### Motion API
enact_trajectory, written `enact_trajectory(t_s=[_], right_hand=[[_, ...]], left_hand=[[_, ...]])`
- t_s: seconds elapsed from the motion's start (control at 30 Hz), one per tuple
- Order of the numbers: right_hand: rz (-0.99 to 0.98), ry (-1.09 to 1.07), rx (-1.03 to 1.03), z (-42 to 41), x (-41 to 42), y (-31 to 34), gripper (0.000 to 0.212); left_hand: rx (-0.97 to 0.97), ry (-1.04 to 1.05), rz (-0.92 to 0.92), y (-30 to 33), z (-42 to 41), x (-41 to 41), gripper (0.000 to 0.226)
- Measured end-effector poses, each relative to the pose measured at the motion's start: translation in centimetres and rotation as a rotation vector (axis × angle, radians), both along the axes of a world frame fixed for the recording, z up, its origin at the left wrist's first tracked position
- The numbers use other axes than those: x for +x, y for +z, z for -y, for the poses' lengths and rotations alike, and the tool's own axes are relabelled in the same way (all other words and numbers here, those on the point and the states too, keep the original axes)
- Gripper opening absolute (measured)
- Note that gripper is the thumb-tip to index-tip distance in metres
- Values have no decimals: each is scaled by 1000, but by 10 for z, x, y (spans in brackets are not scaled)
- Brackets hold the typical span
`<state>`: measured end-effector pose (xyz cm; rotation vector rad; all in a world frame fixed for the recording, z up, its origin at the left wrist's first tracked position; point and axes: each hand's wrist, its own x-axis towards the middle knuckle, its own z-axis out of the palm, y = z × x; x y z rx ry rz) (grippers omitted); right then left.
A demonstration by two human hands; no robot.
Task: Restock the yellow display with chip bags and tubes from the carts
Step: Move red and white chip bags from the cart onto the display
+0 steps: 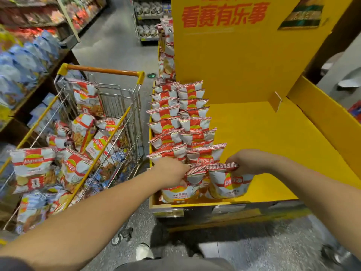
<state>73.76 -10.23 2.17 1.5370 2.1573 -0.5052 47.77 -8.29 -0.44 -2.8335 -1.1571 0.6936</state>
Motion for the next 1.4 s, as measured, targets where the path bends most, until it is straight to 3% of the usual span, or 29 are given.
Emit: enact_trajectory(t_s=[0.2, 0.4, 0.73, 0.8, 0.93, 1.03, 1.2, 1.27, 1.4], right_hand=[[-38, 38, -13, 10, -9, -52, 43], [-112, 66, 0, 15, -24, -103, 27], [-80, 57, 1, 7, -44, -140, 33], [-47, 85, 33, 5, -44, -139, 38], [-118, 126, 103, 6, -44, -113, 67], [-218, 146, 212, -1, -46, -81, 70], [-413, 21, 333, -42, -80, -15, 39], [-476, -14, 341, -63, -107, 8, 33], [-592, -11, 360, -104, -173, 27, 25]], left_hand=[[-5, -7, 11, -44, 10, -10, 49], [-65, 16, -15, -84, 15, -23, 33], [-86, 94, -19, -119, 9, -34, 40], [-98, 123, -11, -120, 7, -35, 47], [-146, 202, 36, -106, 4, -40, 73], [-107, 217, 105, -73, -6, -45, 73], [-35, 458, 397, -2, -38, -76, 57], [-15, 575, 563, 18, -53, -100, 44], [84, 684, 773, 42, -79, -163, 45]])
